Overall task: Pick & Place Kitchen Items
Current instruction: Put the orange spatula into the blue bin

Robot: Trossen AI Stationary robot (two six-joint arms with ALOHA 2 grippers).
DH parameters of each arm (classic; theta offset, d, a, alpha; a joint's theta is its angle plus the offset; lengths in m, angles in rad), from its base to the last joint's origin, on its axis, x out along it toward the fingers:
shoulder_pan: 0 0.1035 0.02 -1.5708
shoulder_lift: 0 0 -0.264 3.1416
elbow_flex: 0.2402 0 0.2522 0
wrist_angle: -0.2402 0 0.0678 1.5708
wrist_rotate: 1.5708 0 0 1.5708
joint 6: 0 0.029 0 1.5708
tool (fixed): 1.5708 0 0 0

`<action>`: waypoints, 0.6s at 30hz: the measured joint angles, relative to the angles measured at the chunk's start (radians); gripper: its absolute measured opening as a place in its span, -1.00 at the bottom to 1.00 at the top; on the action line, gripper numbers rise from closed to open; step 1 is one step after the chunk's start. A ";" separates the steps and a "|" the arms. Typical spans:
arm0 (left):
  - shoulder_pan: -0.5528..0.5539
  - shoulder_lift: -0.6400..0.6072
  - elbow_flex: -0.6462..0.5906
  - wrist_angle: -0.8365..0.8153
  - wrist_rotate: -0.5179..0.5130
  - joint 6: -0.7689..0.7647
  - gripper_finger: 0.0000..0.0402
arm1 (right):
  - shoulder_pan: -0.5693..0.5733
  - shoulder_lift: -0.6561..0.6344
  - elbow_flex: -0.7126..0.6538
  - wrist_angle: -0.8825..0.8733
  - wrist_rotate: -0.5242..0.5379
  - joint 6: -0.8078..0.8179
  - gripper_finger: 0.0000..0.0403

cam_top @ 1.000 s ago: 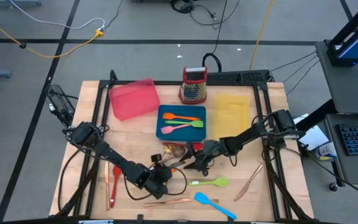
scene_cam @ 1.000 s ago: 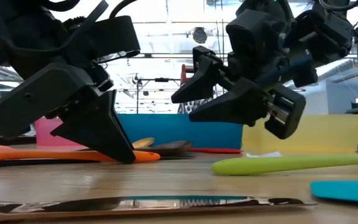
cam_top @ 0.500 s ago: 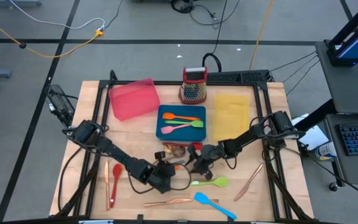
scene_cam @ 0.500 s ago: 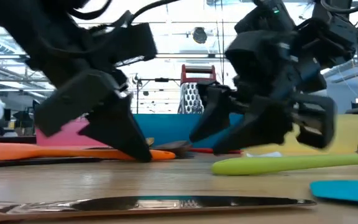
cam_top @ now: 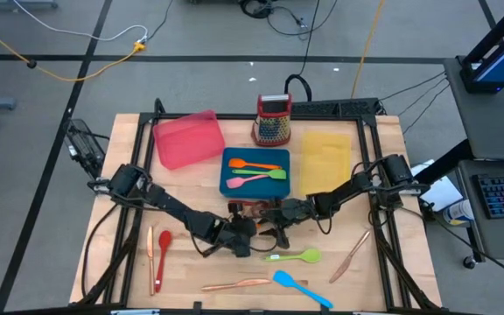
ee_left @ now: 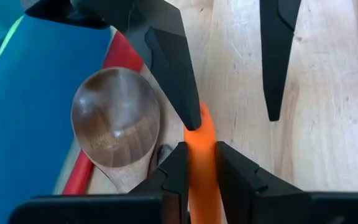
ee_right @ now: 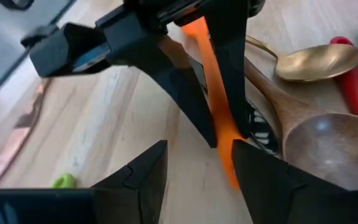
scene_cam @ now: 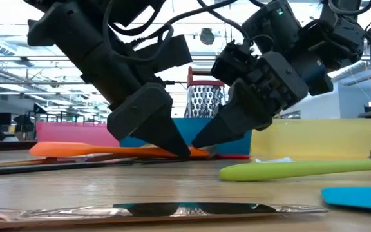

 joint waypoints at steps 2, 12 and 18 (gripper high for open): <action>0.000 0.000 0.000 0.001 0.000 0.001 -0.69 | 0.000 -0.001 0.000 0.000 0.000 0.005 -0.17; -0.013 -0.003 0.001 0.004 -0.010 -0.009 -0.69 | 0.013 -0.004 0.000 0.000 0.064 0.004 -0.25; -0.014 -0.007 0.004 0.013 0.009 -0.010 -0.69 | 0.022 -0.027 0.000 -0.002 0.078 -0.006 -0.25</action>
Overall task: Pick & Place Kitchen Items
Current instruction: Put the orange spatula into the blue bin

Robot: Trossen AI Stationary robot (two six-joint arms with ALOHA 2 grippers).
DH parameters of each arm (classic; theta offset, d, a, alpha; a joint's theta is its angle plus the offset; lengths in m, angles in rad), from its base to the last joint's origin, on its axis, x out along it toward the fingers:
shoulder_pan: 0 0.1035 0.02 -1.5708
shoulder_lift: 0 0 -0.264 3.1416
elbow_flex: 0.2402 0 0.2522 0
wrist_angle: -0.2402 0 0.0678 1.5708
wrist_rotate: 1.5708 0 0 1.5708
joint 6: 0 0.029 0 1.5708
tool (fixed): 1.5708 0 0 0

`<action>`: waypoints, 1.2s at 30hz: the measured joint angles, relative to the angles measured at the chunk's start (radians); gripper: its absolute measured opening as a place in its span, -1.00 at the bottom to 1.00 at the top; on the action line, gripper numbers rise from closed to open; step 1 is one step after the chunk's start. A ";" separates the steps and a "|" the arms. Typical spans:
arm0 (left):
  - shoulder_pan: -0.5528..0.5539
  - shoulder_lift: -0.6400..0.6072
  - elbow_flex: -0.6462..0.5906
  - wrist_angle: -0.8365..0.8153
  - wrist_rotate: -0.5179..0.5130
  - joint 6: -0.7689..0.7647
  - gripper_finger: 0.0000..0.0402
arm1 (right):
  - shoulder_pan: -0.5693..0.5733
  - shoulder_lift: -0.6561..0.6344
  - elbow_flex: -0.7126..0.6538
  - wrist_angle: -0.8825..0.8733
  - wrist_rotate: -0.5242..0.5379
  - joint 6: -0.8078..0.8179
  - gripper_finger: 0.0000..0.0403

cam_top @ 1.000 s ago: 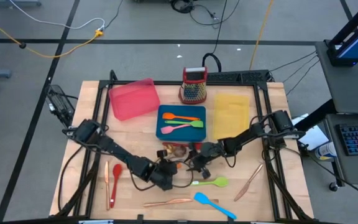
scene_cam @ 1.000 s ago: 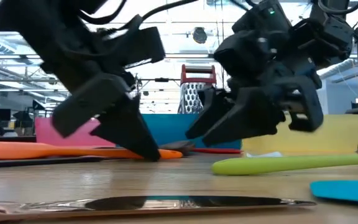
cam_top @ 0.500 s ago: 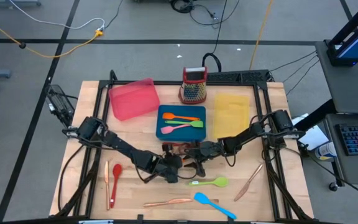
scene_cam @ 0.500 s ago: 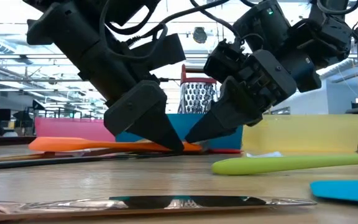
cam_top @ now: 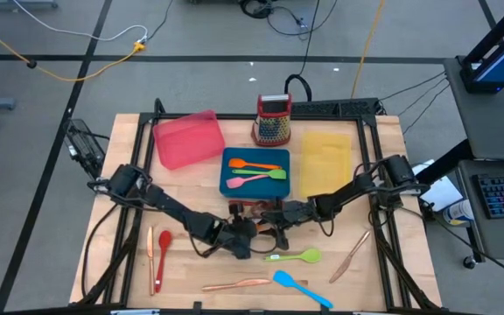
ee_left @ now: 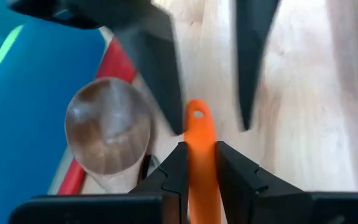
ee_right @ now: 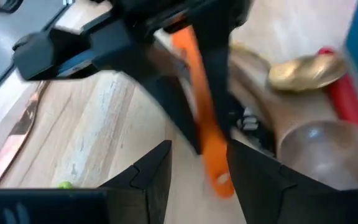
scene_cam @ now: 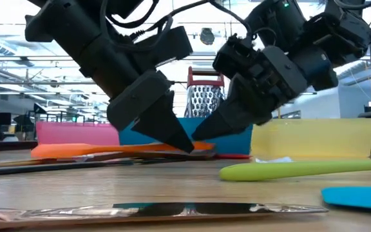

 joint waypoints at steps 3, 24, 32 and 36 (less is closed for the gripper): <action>-0.001 -0.001 0.002 0.002 0.000 0.003 -0.69 | 0.000 -0.034 0.000 -0.042 0.051 0.001 -0.25; 0.004 -0.001 0.001 0.120 -0.056 0.123 -0.69 | 0.000 -0.093 -0.001 -0.207 0.015 0.245 -0.25; 0.006 0.000 0.001 0.123 -0.056 0.123 -0.69 | -0.001 -0.093 -0.001 -0.195 0.014 0.243 -0.25; 0.005 0.000 0.000 0.122 -0.055 0.123 -0.69 | -0.001 -0.093 -0.001 -0.195 0.014 0.243 -0.31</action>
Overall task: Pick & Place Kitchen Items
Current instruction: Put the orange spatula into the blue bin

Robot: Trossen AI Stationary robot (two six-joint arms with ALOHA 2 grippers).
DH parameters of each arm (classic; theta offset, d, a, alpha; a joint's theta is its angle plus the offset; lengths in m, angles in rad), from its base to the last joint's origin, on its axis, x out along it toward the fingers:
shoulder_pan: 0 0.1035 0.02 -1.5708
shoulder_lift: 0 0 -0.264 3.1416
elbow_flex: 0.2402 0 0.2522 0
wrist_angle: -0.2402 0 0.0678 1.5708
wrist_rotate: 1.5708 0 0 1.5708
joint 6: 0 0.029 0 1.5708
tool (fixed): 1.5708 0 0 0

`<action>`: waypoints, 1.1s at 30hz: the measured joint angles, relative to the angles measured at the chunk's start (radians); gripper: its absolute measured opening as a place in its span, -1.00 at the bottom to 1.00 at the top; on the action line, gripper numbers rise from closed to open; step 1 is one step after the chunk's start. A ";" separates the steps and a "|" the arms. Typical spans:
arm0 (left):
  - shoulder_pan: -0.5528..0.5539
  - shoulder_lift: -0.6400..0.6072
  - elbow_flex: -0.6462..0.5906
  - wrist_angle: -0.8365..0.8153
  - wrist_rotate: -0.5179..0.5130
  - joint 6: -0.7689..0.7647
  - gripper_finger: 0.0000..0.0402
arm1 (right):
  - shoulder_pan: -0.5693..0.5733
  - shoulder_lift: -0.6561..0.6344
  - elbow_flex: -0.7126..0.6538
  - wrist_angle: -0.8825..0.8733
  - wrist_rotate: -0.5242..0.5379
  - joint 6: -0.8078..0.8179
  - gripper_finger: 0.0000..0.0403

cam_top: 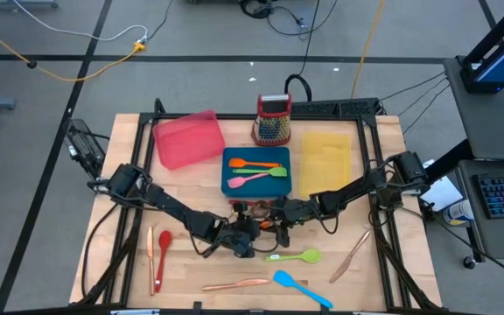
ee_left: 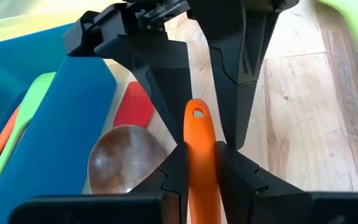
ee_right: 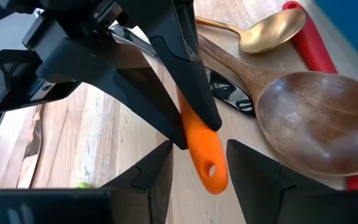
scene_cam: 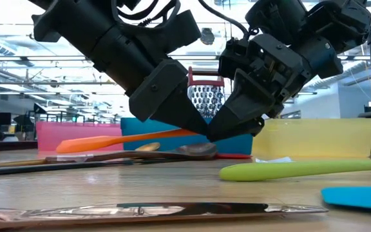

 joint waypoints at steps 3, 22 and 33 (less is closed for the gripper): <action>0.000 0.000 0.000 -0.006 0.002 0.000 -0.69 | 0.000 0.000 0.000 -0.001 -0.018 0.000 -0.38; -0.006 0.000 0.000 -0.032 0.003 0.000 -0.69 | -0.020 0.000 0.000 0.042 -0.077 0.000 -0.55; -0.008 0.000 -0.001 -0.001 -0.021 0.053 -0.69 | -0.021 0.000 0.000 0.035 -0.115 0.007 -0.70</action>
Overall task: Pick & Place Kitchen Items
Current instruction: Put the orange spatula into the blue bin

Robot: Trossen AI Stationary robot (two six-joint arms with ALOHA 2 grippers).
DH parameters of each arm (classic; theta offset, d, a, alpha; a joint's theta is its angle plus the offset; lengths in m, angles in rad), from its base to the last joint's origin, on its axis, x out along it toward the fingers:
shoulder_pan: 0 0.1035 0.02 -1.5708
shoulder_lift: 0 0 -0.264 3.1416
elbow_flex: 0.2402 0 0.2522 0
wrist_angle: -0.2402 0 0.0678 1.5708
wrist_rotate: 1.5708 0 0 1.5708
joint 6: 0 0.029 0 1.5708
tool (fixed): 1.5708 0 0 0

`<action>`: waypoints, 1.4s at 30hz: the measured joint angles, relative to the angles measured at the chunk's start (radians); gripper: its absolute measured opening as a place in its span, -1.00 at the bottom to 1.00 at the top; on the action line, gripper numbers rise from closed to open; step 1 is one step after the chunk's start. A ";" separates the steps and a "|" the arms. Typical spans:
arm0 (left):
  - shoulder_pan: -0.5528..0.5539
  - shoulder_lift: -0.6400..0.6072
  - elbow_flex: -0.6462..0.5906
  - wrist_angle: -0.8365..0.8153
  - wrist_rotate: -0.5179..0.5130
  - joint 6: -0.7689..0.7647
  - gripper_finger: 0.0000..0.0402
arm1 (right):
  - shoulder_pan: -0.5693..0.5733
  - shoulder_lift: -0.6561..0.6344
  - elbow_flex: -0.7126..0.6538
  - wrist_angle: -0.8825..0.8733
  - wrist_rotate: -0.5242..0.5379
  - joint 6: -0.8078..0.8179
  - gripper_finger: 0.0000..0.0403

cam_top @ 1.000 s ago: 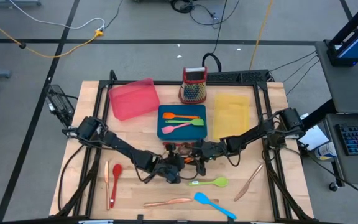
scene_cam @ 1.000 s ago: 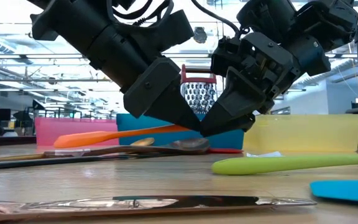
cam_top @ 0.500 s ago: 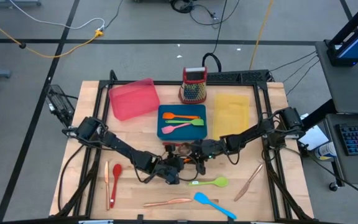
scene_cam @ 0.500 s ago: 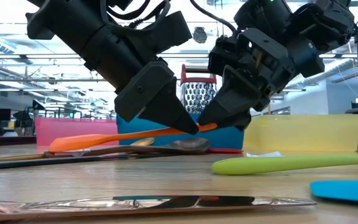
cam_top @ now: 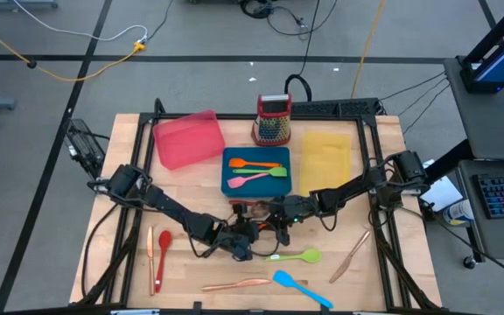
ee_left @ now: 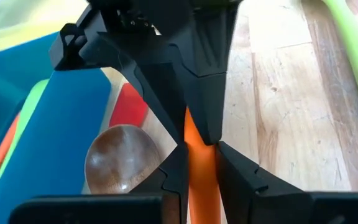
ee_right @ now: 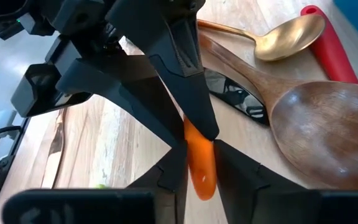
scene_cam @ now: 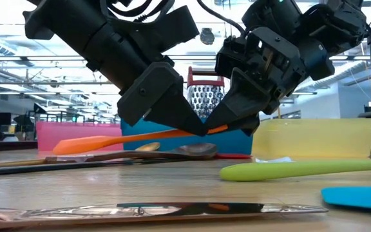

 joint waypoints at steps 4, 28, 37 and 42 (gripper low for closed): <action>0.000 0.000 0.000 0.007 -0.004 0.028 -0.69 | -0.001 -0.001 0.000 0.000 -0.003 0.000 -0.83; 0.022 0.000 0.002 -0.014 0.071 -0.044 -0.69 | 0.000 0.000 0.000 -0.015 -0.008 -0.012 -0.90; 0.086 -0.002 0.003 -0.030 0.305 -0.112 -0.69 | 0.002 0.002 -0.002 -0.028 -0.016 -0.049 -0.91; 0.119 -0.003 0.003 -0.048 0.423 -0.187 -0.69 | 0.004 0.002 -0.002 -0.032 -0.016 -0.060 -0.91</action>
